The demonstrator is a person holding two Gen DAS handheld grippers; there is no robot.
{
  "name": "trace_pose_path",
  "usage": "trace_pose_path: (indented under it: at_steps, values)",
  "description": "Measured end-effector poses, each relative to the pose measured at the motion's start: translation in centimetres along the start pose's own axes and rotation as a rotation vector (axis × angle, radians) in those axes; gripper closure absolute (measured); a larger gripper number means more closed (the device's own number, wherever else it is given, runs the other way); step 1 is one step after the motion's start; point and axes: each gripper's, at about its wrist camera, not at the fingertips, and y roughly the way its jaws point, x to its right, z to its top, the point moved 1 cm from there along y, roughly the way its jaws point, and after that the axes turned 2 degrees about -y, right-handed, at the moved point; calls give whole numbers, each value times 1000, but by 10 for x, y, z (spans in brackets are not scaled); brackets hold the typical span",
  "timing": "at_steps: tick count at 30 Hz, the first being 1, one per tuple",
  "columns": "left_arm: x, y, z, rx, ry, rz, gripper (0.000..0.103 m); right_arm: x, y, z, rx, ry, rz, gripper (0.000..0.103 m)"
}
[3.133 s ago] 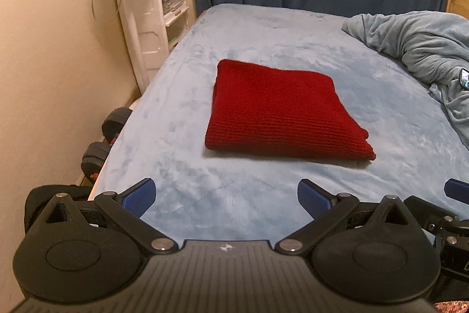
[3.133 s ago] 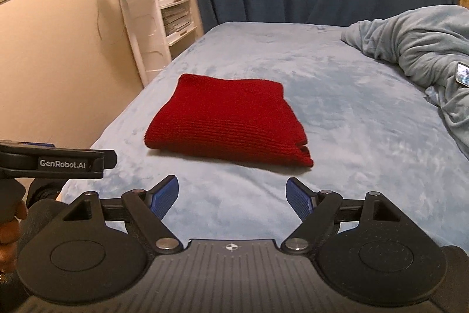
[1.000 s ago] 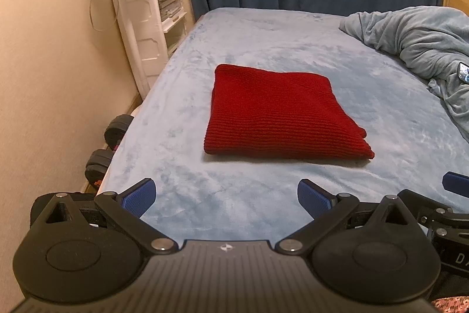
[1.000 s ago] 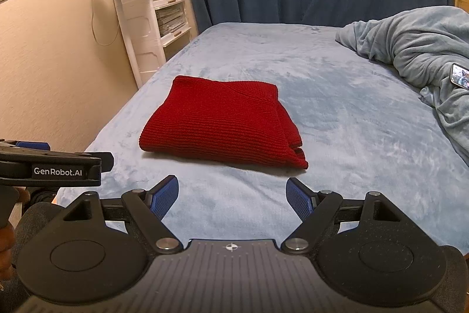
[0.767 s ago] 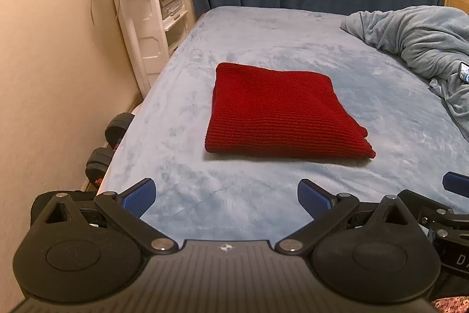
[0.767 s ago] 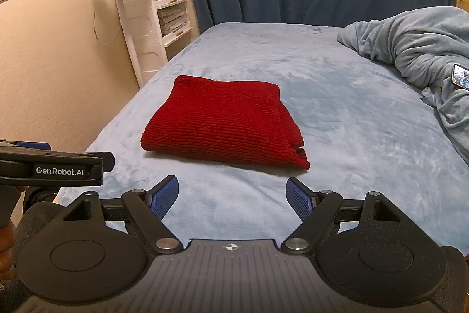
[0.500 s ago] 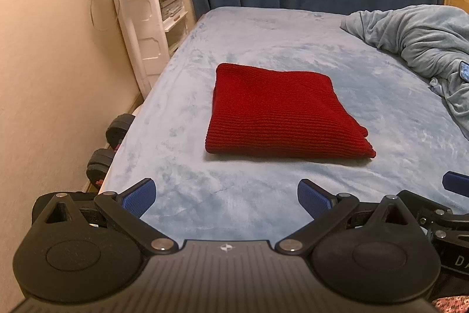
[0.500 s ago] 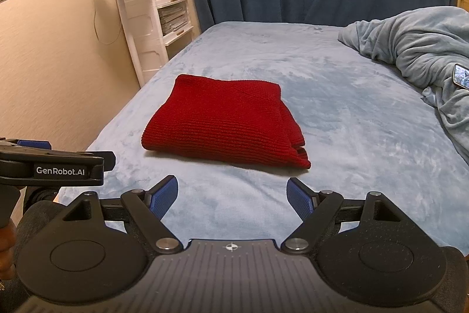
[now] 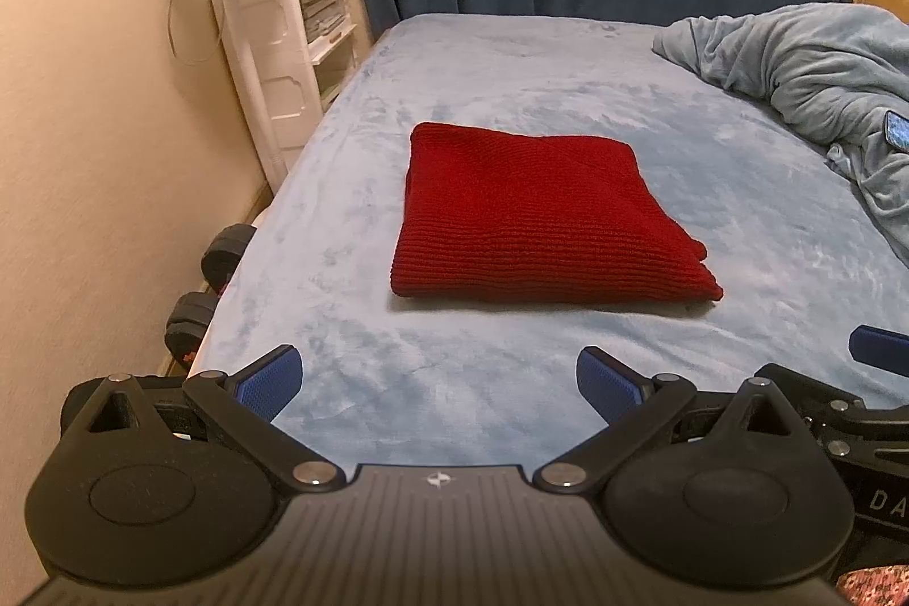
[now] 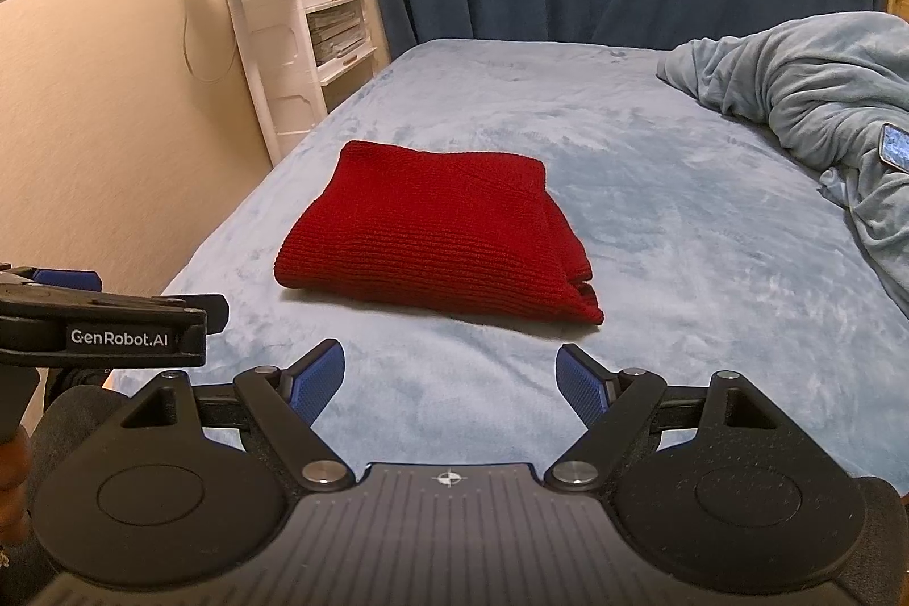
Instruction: Fold small clothes
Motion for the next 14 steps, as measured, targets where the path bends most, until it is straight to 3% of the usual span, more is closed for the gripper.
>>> trace_pose_path:
  at_steps: [10,14]
  values:
    - [0,-2,-2,18,3,5,0,1,1,-2,-5,4,10,19]
    - [-1,0,-4,9,-7,-15,0,2,5,-3,-16,3,31,14]
